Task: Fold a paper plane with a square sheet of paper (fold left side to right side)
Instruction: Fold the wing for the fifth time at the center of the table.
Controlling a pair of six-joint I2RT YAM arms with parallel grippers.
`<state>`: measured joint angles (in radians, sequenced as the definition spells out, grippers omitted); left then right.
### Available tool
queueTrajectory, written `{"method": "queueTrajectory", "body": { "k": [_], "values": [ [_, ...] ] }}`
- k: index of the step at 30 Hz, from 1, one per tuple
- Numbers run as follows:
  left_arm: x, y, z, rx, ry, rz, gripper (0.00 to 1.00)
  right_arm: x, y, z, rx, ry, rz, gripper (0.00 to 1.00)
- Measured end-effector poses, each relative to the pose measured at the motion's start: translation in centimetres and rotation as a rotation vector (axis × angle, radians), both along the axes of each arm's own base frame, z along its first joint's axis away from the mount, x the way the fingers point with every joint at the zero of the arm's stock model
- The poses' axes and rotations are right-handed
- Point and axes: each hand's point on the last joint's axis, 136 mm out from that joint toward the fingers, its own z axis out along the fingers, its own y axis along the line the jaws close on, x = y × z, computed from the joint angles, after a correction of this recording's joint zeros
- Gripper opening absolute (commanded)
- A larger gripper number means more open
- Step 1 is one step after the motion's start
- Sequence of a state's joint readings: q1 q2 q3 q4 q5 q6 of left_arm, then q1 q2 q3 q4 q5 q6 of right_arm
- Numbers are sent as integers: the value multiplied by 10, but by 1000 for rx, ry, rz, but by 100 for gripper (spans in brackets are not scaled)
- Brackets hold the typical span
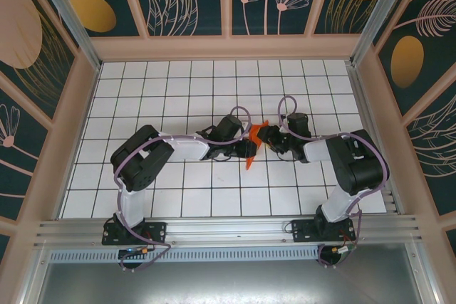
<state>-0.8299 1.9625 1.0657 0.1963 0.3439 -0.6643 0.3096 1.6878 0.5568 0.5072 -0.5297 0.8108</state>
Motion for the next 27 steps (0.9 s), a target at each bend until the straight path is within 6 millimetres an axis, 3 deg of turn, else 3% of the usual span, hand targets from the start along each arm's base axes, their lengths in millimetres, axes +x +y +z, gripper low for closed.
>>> {"method": "queueTrajectory", "body": {
  "k": [10,21,27],
  "values": [
    [-1,-7,8,-46,-6,-23,12,0,0,0,0,1,1,44],
    [-2,-9,6,-76,19,-23,7,-1,-1,3,-8,-15,7,49],
    [-4,-5,1,-98,44,-11,6,1,-20,14,-25,-61,-27,56]
  ]
}}
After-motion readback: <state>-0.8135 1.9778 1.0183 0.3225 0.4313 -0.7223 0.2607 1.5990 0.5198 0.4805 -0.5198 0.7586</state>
